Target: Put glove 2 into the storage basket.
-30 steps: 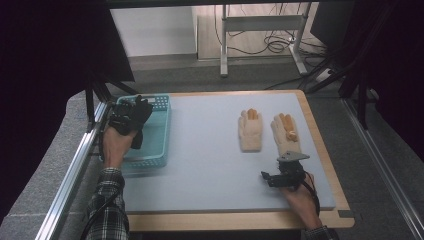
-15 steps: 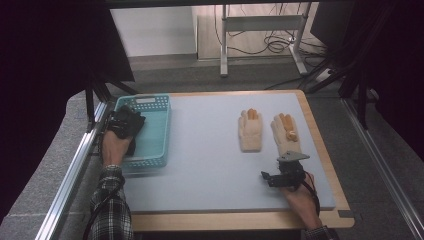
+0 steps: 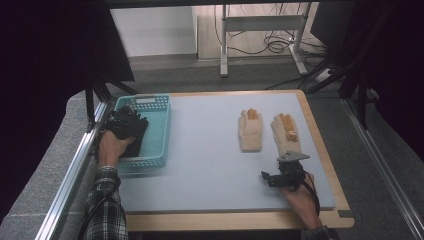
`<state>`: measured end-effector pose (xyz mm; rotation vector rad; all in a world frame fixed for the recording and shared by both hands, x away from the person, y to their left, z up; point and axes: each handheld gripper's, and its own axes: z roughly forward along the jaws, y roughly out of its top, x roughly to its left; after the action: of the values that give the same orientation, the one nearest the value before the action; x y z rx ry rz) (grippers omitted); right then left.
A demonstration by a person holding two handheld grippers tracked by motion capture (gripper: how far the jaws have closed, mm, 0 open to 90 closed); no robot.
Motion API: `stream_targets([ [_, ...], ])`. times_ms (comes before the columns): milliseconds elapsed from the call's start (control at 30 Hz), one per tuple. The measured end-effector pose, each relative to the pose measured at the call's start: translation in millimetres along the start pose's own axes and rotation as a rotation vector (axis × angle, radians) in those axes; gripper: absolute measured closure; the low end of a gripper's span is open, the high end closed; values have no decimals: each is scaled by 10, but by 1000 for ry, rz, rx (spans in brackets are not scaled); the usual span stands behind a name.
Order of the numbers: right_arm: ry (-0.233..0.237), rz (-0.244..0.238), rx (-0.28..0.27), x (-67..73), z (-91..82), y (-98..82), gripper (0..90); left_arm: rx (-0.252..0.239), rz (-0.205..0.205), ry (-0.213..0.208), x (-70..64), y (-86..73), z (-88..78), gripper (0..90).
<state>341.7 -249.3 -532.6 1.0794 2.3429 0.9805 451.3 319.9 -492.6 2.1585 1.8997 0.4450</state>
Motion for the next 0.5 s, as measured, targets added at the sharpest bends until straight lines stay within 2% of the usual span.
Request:
stream_targets([
  [200, 0, 0, 0, 0, 0, 0, 140, -63, -11, -63, 44, -50, -153, 59],
  [333, 0, 0, 0, 0, 0, 0, 140, -87, 1, -75, 41, -85, -200, 45],
  [500, 0, 0, 0, 0, 0, 0, 140, -172, -11, -148, 41, -155, -309, 43],
])
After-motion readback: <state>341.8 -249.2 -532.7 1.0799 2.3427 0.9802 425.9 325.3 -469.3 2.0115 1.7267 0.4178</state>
